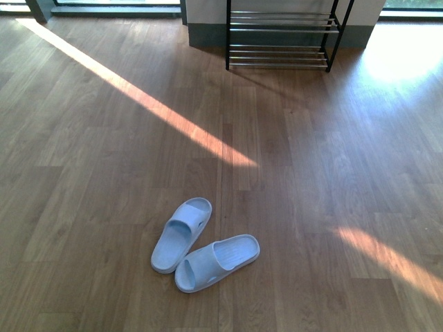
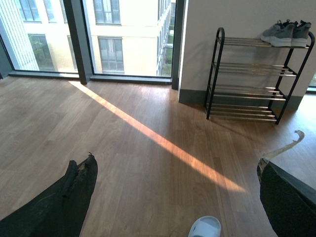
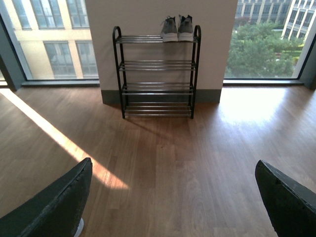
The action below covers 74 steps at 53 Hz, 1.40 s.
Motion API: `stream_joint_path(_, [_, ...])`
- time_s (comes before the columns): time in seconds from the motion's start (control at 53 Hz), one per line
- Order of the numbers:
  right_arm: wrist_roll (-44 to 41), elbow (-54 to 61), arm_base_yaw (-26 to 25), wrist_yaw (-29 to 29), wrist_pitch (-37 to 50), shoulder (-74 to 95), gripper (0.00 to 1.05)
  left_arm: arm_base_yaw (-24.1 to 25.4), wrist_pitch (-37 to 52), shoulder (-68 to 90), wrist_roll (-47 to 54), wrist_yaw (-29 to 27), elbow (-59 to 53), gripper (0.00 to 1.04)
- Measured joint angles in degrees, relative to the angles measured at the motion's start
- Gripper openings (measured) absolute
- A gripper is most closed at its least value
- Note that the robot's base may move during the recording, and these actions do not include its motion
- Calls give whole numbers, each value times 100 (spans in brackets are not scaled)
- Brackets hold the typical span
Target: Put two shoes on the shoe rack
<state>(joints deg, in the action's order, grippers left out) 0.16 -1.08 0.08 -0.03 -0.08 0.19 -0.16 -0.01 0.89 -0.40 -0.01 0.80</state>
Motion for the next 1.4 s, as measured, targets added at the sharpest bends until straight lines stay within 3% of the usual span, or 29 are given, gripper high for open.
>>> stream_joint_path(1.396, [0,0,0,17,0,0,96,0,0,0,0,2,0,95])
